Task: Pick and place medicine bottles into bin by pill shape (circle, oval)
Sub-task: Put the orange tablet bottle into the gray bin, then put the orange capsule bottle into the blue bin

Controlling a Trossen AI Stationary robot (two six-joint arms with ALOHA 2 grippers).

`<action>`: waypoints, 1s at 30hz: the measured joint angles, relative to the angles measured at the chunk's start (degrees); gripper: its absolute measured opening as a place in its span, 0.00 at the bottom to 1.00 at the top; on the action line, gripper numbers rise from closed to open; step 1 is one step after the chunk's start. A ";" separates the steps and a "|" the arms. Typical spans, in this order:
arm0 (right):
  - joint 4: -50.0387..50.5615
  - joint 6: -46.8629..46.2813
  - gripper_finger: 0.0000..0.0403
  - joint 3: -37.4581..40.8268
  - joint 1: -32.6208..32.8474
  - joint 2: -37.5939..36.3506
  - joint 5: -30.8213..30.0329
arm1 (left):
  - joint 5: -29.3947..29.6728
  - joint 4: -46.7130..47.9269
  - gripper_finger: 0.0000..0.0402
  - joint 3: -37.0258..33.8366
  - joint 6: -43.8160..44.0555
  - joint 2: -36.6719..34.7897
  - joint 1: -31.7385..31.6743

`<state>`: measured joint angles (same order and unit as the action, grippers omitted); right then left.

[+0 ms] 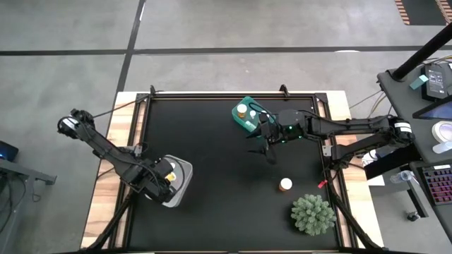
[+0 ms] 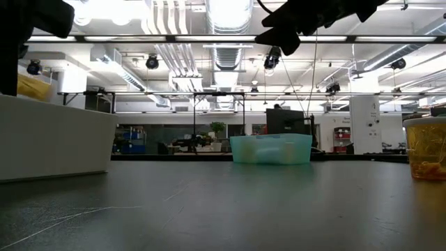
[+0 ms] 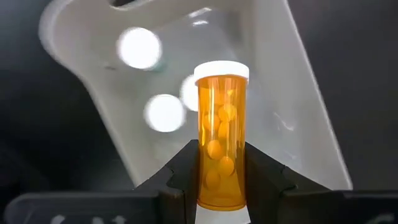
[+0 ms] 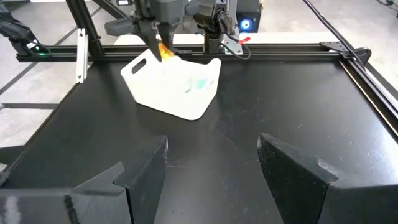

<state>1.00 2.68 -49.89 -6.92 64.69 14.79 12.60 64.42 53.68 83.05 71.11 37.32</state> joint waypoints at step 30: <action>0.02 0.39 0.60 0.07 0.00 0.00 0.00 | 4.83 -6.29 0.41 3.31 -4.89 -0.02 -0.99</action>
<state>1.02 3.07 -49.82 -6.92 64.69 14.79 17.43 58.14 56.99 78.16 71.09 36.33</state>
